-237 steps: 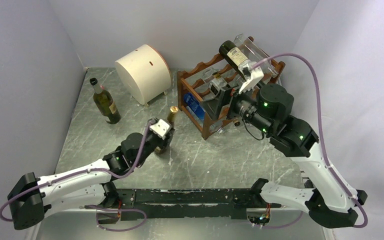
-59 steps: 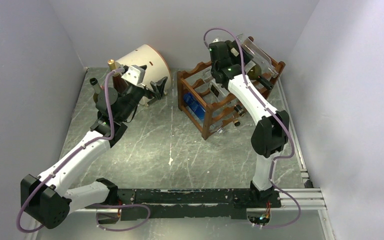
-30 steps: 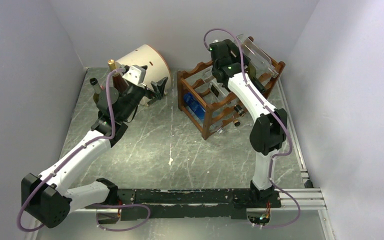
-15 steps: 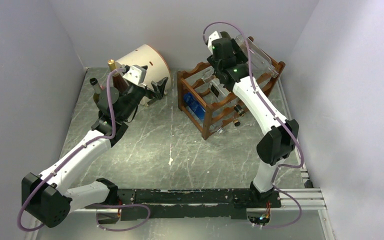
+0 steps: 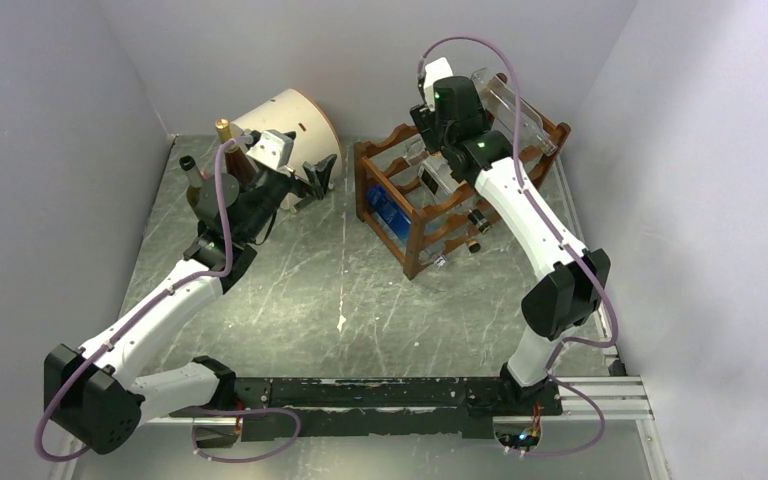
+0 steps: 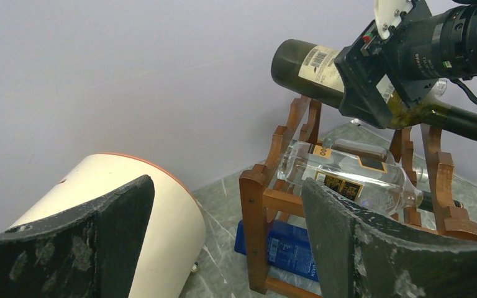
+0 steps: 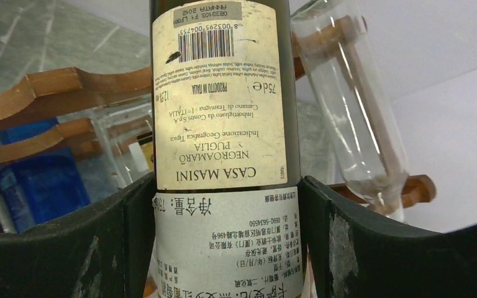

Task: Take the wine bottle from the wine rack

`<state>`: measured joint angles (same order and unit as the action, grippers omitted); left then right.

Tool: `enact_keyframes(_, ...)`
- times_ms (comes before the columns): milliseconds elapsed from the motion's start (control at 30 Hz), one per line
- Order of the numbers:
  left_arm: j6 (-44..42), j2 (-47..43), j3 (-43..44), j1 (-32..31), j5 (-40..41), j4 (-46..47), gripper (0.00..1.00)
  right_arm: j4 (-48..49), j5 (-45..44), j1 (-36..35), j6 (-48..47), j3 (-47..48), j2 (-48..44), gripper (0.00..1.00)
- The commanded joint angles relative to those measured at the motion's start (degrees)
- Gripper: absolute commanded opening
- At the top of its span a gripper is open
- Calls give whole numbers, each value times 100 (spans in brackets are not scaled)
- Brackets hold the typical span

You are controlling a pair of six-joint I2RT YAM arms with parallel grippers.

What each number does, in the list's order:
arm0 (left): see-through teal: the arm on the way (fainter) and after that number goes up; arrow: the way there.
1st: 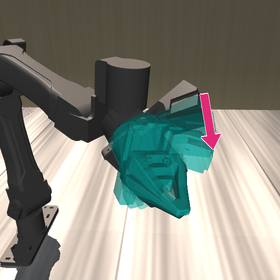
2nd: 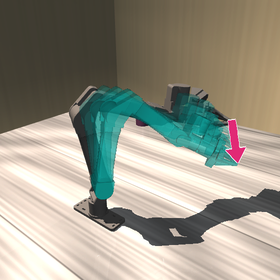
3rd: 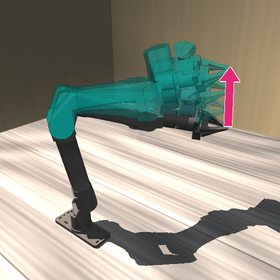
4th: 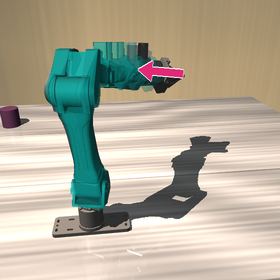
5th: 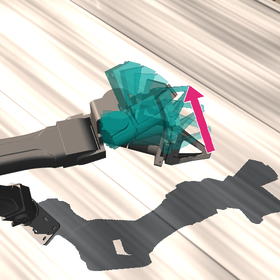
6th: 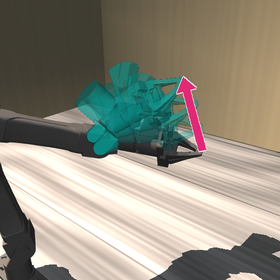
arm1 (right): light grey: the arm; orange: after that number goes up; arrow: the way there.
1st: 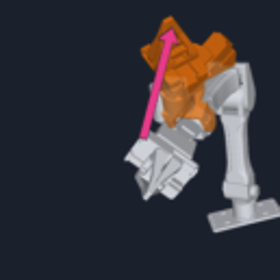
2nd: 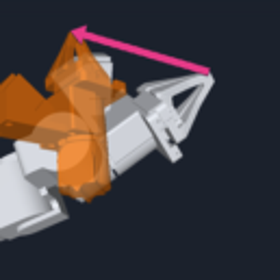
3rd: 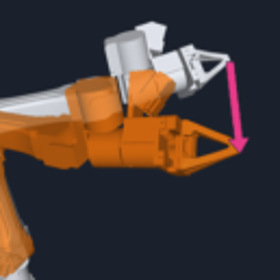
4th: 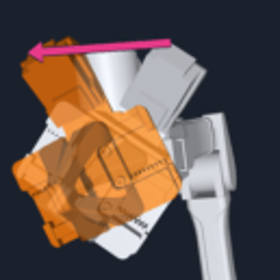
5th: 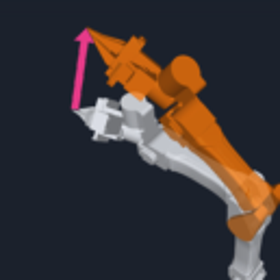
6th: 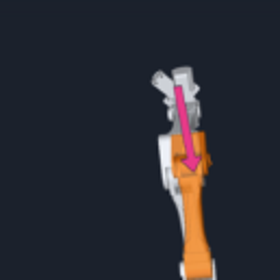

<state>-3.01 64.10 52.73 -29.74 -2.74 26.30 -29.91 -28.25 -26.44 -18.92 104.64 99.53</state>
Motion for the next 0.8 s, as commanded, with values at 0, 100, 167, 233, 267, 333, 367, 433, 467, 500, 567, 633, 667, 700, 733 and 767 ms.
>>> enact_keyframes(0,42,42,-8,-23,-39,157,92,612,276,102,475,185,-101,0)
enact_keyframes(100,20,33,-17,-23,-21,156,92,648,401,117,656,144,-135,0)
enact_keyframes(167,19,28,-11,-19,-15,156,92,697,508,132,845,95,-183,0)
enact_keyframes(233,24,24,-8,-23,-31,157,91,699,613,171,1093,102,-220,0)
enact_keyframes(267,32,22,-4,-22,-45,158,91,661,672,188,1240,127,-223,0)
enact_keyframes(333,28,24,-4,-23,-42,164,91,528,771,219,1526,245,-216,0)
enact_keyframes(367,36,27,-6,-23,-51,169,92,440,840,244,1697,316,-208,0)
enact_keyframes(433,45,39,-17,-23,-66,184,92,250,1049,302,1974,519,-190,0)
enact_keyframes(467,53,45,-17,-23,-81,187,92,153,1162,335,2131,582,-188,0)
enact_keyframes(500,59,50,-17,-22,-120,197,92,83,1273,371,2264,637,-202,0)
enact_keyframes(567,76,50,-22,-23,-165,224,92,-40,1546,436,2533,702,-246,0)
enact_keyframes(633,103,59,-26,-23,-210,252,92,-130,1832,505,2810,724,-300,0)
enact_keyframes(667,113,60,-30,-23,-244,263,92,-151,1971,542,2946,713,-332,0)
enact_keyframes(700,116,58,-41,-23,-281,289,92,-170,2105,581,3096,692,-383,0)
enact_keyframes(733,123,51,-43,-23,-310,301,91,-173,2256,613,3232,657,-422,0)
enact_keyframes(767,124,53,-51,-23,-343,317,91,-177,2389,648,3360,635,-460,0)
